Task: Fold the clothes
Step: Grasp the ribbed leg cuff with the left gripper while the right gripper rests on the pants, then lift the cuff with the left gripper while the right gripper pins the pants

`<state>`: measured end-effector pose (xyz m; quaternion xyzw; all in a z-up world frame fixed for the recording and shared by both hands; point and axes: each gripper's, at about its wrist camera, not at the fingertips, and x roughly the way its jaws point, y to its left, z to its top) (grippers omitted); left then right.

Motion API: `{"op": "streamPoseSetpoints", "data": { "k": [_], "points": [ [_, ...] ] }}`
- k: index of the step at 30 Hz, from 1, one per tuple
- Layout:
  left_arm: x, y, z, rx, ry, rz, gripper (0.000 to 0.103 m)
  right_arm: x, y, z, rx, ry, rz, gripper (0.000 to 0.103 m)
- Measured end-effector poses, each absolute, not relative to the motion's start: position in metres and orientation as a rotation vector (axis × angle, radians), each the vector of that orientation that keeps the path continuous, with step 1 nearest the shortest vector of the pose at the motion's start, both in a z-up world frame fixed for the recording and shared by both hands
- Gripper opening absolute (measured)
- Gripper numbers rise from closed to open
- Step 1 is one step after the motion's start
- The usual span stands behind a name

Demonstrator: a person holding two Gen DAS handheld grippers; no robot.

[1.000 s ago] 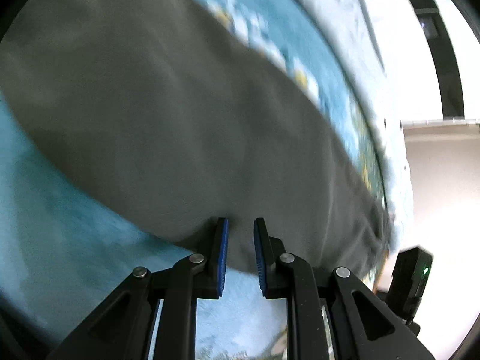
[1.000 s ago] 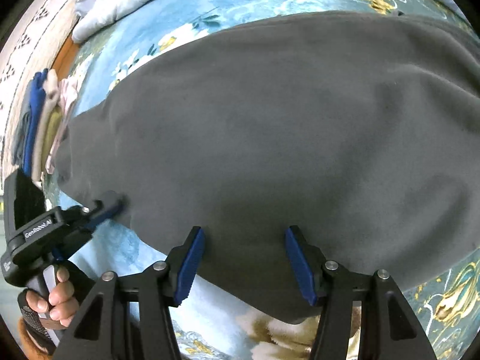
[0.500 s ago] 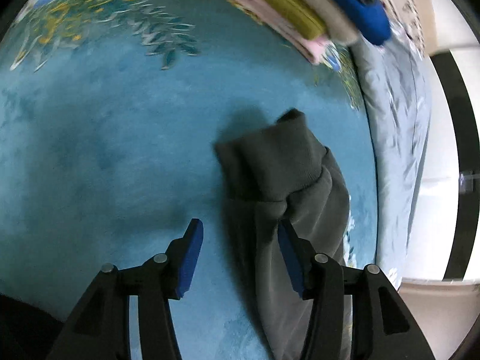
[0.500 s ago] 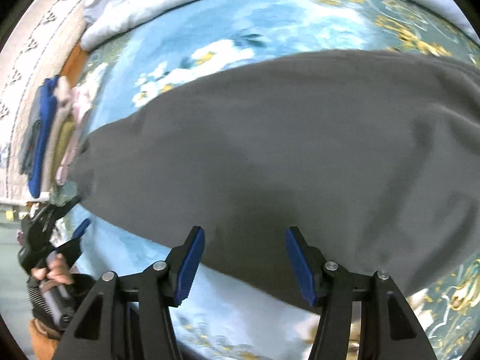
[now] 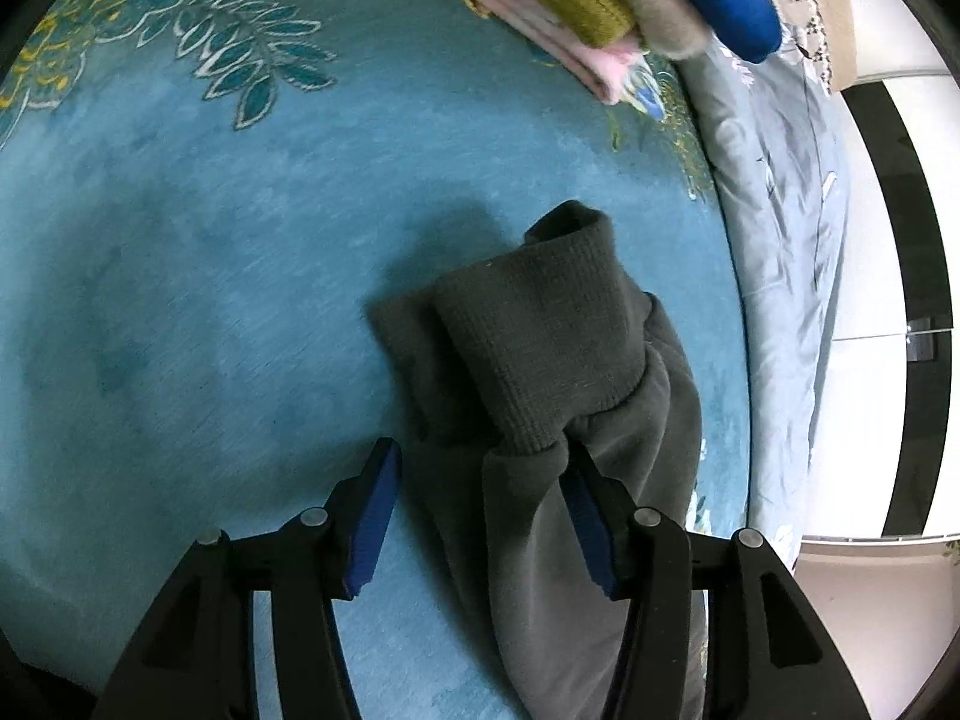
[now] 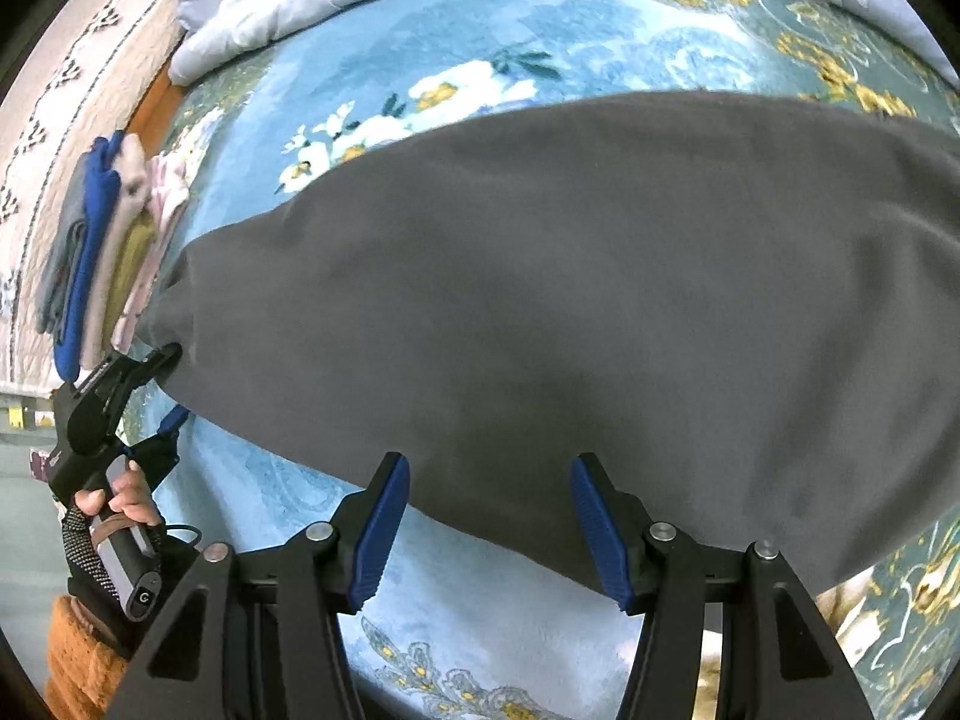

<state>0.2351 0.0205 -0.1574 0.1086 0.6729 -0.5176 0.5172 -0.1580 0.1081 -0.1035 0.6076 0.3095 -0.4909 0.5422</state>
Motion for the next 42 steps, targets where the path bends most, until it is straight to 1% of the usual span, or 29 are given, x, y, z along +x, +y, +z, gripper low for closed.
{"op": "streamPoseSetpoints", "data": {
  "k": [2,3,5,7,8,11,13,16,18,22,27,31,34,38,40,42],
  "points": [
    [0.232,0.027,-0.155,0.274,1.599,-1.253,0.054,-0.158,0.112,-0.101,1.432,0.71,-1.15,0.06],
    [0.23,0.026,-0.155,0.282,1.59,-1.254,0.051,-0.159,0.114,-0.102,1.432,0.716,-1.147,0.06],
    [0.226,0.025,-0.153,0.288,1.579,-1.255,0.048,-0.159,0.114,-0.107,1.443,0.732,-1.141,0.06],
    [0.224,0.028,-0.15,0.289,1.572,-1.254,0.043,-0.16,0.112,-0.112,1.458,0.736,-1.144,0.06],
    [0.223,0.029,-0.149,0.292,1.567,-1.254,0.042,-0.159,0.111,-0.113,1.461,0.734,-1.144,0.06],
    [0.206,0.006,-0.149,0.316,1.528,-1.262,0.036,-0.152,0.108,-0.111,1.446,0.736,-1.131,0.06],
    [0.201,0.002,-0.145,0.331,1.495,-1.284,0.029,-0.146,0.108,-0.11,1.436,0.732,-1.124,0.06],
    [0.202,-0.002,-0.141,0.289,1.487,-1.312,0.021,-0.143,0.114,-0.108,1.436,0.726,-1.118,0.06],
    [0.206,-0.002,-0.14,0.242,1.499,-1.317,0.018,-0.141,0.116,-0.108,1.437,0.726,-1.121,0.06],
    [0.214,0.003,-0.137,0.169,1.518,-1.316,0.017,-0.14,0.116,-0.106,1.429,0.722,-1.124,0.06],
    [0.23,0.013,-0.143,0.054,1.594,-1.27,0.016,-0.134,0.11,-0.096,1.391,0.694,-1.111,0.06],
    [0.219,0.011,-0.13,0.14,1.513,-1.316,0.016,-0.107,0.088,-0.093,1.344,0.653,-1.054,0.06],
    [0.222,0.014,-0.131,0.124,1.533,-1.303,0.017,-0.081,0.069,-0.095,1.289,0.643,-0.989,0.06],
    [0.215,0.014,-0.121,0.153,1.478,-1.338,0.017,-0.064,0.051,-0.109,1.258,0.655,-1.022,0.06],
    [0.207,0.012,-0.11,0.177,1.417,-1.39,0.017,-0.067,0.048,-0.118,1.276,0.651,-1.065,0.057],
    [0.201,0.012,-0.101,0.195,1.369,-1.432,0.017,-0.073,0.047,-0.128,1.315,0.655,-1.075,0.036]
  ]
}}
